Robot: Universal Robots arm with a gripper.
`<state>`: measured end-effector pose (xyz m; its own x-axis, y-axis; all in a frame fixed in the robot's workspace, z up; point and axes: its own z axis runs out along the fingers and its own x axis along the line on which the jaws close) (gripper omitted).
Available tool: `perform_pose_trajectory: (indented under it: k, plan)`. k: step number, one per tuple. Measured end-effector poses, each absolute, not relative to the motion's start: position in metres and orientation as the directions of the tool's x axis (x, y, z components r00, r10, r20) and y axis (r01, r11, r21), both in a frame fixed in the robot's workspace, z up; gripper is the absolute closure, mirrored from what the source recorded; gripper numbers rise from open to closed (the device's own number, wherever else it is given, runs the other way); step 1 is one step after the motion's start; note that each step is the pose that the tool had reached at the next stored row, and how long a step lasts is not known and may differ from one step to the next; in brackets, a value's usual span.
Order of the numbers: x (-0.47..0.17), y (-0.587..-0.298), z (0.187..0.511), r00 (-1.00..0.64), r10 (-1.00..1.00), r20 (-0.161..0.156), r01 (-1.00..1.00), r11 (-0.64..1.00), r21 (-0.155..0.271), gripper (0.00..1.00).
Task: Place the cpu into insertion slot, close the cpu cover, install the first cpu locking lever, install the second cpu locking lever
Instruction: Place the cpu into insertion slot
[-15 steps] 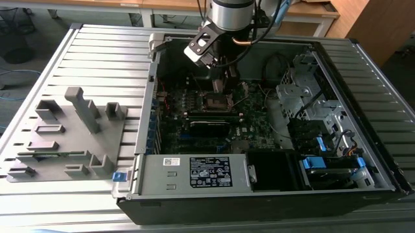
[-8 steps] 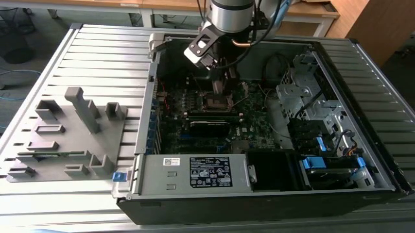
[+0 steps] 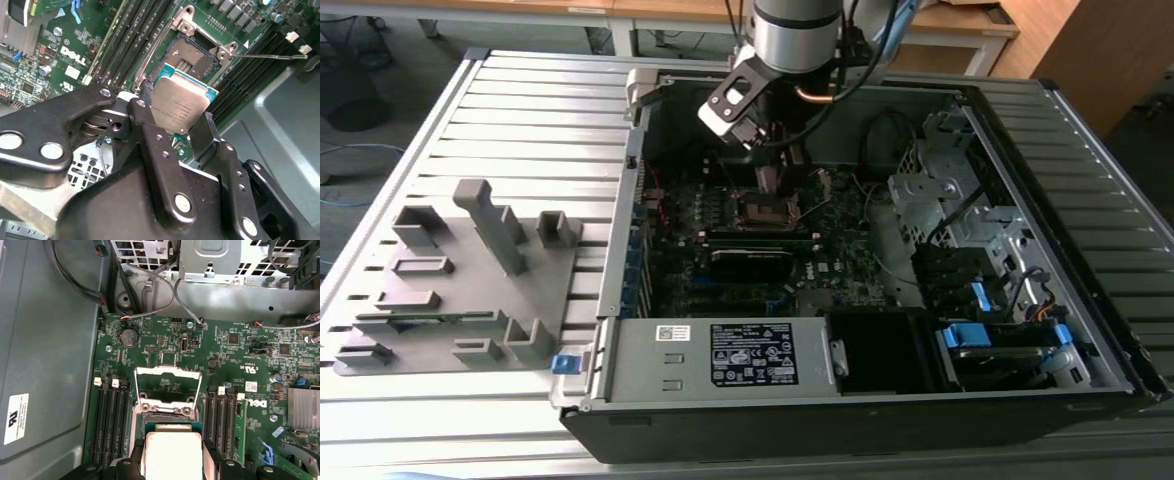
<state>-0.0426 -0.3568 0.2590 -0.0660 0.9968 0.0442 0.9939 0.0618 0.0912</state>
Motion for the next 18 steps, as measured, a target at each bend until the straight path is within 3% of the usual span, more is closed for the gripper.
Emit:
perform_pose_trajectory:
  k: [18]
  plan:
    - [-0.0430,-0.3569,0.2488,-0.028,0.999,0.035,0.996,0.024,0.091,0.46]
